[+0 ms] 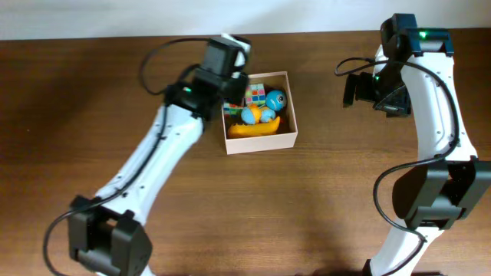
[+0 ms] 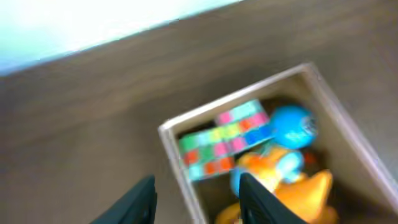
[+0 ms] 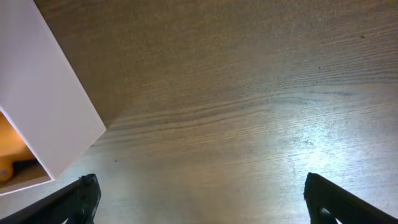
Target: Pack container
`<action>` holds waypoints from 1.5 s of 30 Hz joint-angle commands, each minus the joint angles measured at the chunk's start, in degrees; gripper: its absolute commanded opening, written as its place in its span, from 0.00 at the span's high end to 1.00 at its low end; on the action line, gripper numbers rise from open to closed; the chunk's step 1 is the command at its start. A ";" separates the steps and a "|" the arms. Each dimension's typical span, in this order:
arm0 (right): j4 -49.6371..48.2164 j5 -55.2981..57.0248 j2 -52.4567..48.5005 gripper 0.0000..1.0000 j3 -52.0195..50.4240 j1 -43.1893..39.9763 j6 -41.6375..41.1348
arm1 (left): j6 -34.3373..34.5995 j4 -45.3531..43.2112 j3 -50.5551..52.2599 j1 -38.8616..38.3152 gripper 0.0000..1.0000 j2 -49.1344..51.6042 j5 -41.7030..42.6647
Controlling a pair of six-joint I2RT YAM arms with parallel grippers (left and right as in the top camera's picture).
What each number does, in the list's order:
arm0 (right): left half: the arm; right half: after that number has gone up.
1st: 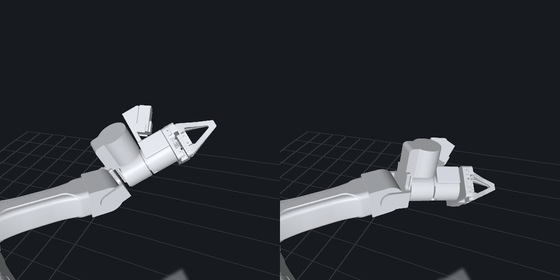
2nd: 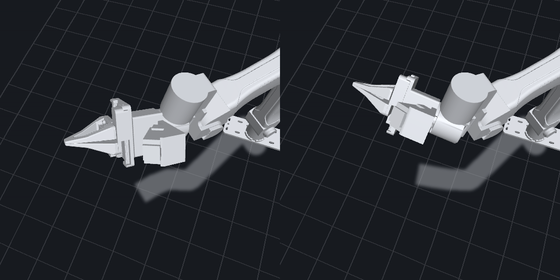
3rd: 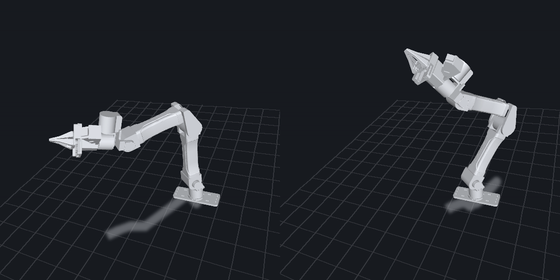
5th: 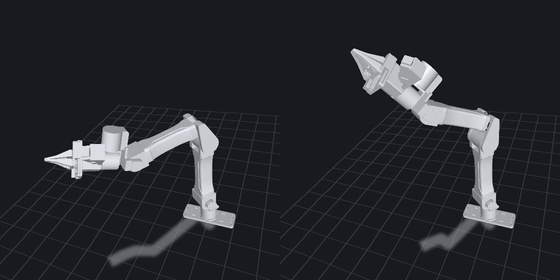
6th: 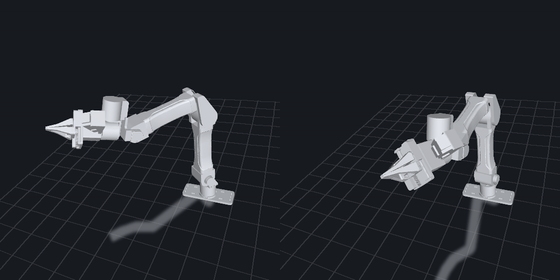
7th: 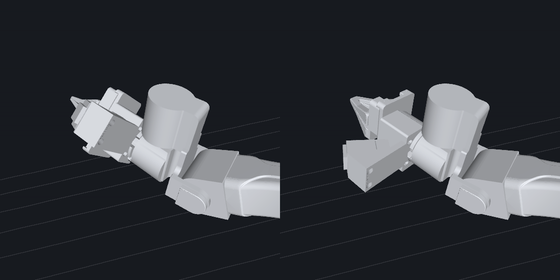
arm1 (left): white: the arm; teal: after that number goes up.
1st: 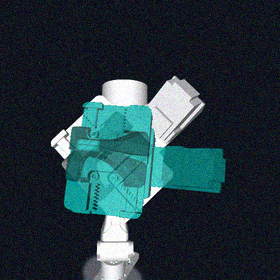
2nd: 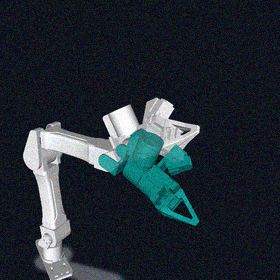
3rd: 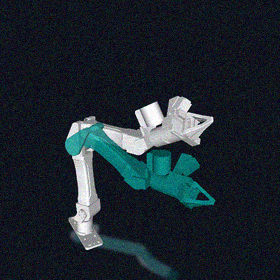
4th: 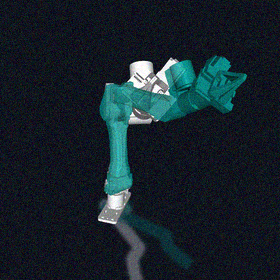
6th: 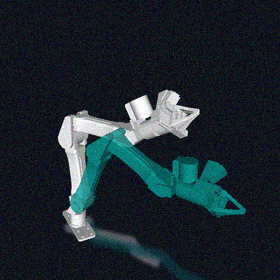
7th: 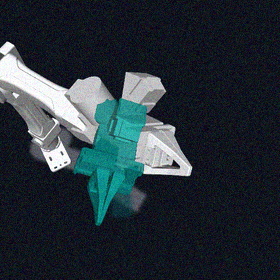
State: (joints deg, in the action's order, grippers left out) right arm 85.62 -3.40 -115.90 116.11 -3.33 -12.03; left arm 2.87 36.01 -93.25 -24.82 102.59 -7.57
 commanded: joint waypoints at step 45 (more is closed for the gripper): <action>-0.02 -0.50 0.04 0.01 0.15 -0.09 -0.20 | 10.97 12.00 2.23 24.63 0.01 -8.26 -6.82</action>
State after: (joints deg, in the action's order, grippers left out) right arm 85.62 -3.40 -115.90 116.11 -3.33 -12.03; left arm 14.15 50.78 -92.53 -0.91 100.88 -11.86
